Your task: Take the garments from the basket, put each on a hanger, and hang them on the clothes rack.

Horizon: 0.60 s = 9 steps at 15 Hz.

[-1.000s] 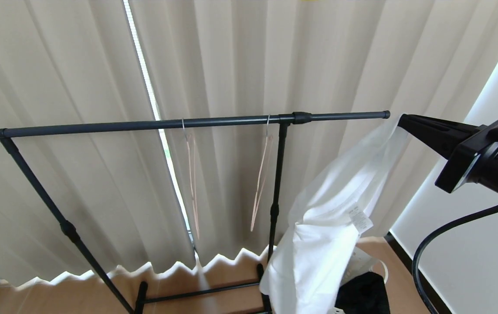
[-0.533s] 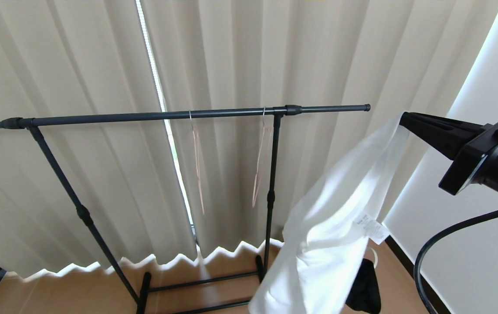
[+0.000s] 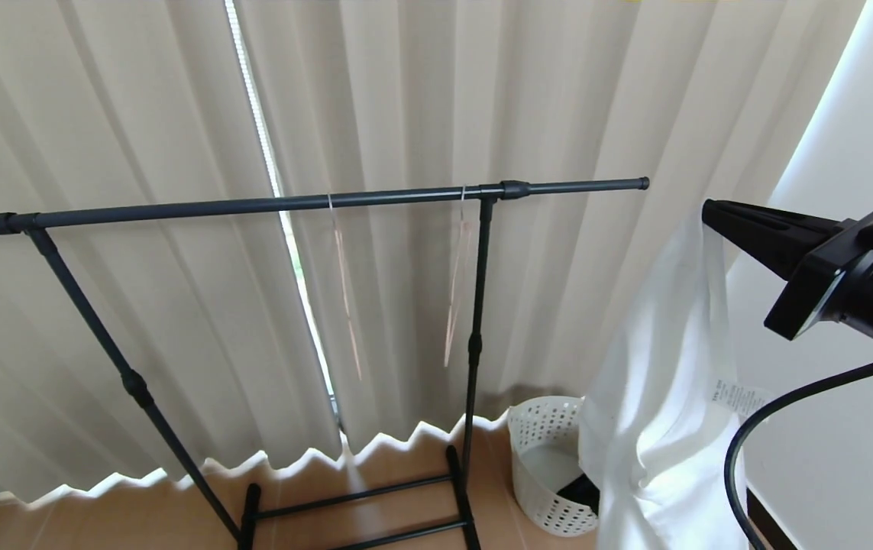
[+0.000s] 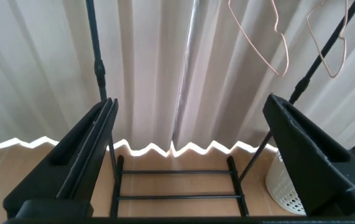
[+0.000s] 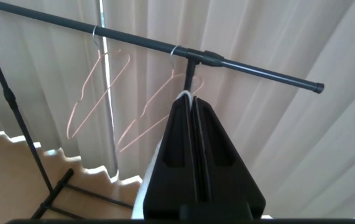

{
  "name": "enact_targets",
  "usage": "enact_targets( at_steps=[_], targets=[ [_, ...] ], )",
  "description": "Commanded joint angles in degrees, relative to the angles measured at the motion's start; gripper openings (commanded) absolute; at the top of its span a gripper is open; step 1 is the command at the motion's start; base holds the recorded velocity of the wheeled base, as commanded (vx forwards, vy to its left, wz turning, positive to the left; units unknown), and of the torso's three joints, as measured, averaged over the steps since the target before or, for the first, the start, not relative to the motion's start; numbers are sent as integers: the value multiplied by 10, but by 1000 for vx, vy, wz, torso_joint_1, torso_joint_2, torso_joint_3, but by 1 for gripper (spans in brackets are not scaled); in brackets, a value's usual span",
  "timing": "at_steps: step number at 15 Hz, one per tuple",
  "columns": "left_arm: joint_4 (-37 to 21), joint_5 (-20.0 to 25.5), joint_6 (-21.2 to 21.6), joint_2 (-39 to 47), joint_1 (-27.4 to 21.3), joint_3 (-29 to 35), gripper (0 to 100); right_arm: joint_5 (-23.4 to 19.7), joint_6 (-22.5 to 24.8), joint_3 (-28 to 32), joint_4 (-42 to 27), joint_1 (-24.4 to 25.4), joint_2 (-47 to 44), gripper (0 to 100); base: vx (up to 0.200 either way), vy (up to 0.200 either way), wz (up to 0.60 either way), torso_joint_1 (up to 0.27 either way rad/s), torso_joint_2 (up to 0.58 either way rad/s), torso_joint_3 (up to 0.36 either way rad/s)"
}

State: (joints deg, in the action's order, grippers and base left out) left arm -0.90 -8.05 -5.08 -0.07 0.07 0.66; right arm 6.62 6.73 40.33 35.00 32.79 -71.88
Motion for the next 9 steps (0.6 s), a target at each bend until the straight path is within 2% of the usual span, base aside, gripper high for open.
enact_targets(
  at_steps=[1, 2, 5, 9],
  targets=[
    [0, 0, 0, 1, 1, 0, 100, 0, 0, 0, 1, 0, -1, 0, 0, 0, 0, 0, 0, 0],
    [0, 0, 0, 1, 1, 0, 100, 0, 0, 0, 1, -1, -1, 0, 0, 0, 0, 0, 0, 0],
    [0, 0, 0, 1, 1, 0, 100, 0, 0, 0, 1, -1, -1, 0, 0, 0, 600, -1, 2, 2],
    [0, 0, 0, 1, 1, 0, 100, 0, 0, 0, 1, -1, 0, 0, 0, 0, 0, 0, 0, 0]
  ],
)
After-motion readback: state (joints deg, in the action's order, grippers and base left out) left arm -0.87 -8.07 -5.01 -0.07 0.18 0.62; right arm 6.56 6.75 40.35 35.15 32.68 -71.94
